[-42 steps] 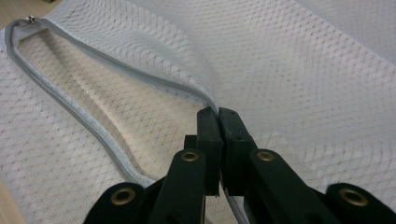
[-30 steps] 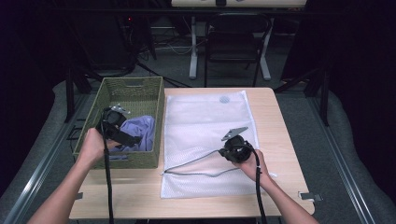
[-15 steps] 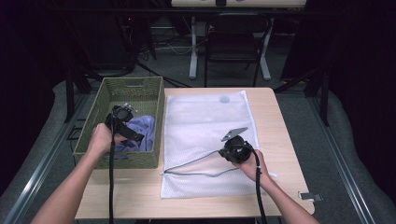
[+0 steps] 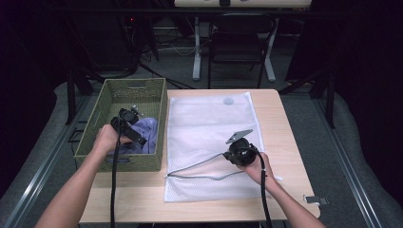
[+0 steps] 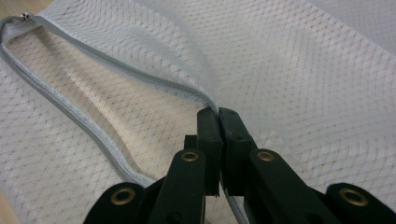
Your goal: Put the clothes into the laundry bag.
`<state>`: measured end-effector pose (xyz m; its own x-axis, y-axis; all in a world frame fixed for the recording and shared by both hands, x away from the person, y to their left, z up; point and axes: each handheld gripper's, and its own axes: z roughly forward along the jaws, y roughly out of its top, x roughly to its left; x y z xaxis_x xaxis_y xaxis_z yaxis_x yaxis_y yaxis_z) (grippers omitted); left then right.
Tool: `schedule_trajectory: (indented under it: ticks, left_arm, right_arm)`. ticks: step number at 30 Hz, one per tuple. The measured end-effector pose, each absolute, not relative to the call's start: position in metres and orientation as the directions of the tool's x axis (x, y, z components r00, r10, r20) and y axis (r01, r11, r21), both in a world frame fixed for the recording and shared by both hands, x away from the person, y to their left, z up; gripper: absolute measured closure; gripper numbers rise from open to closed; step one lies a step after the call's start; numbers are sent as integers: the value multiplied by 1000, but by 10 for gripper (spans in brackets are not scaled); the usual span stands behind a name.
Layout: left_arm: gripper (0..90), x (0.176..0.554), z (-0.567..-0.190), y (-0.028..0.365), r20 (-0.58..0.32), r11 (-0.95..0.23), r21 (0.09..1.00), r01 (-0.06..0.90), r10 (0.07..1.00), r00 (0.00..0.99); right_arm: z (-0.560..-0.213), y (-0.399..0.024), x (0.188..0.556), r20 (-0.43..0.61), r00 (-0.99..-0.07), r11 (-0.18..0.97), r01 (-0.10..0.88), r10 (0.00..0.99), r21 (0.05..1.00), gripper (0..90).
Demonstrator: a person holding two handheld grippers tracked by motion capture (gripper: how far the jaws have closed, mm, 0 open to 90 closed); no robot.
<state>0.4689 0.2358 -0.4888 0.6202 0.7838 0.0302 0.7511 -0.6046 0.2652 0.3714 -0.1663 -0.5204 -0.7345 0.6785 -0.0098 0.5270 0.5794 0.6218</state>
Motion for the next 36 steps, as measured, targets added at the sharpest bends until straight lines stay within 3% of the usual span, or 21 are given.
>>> schedule_trajectory:
  ticks: [19, 26, 33, 36]
  left_arm:
    - [11, 490, -514, 236, 37, -611, 116, 783, 791, 611]
    - [128, 494, -520, 238, 1, -589, 113, 800, 806, 592]
    - [162, 499, -526, 236, 6, -597, 60, 800, 802, 598]
    - [244, 500, -530, 234, 31, -600, 30, 800, 800, 599]
  right_arm:
    - [-514, -167, 370, -20, -738, 572, 506, 675, 646, 882]
    - [-514, -167, 369, -21, -738, 570, 502, 674, 650, 882]
    - [-514, -167, 370, -18, -739, 571, 504, 673, 648, 882]
    - [-513, -168, 369, -18, -738, 569, 504, 674, 649, 881]
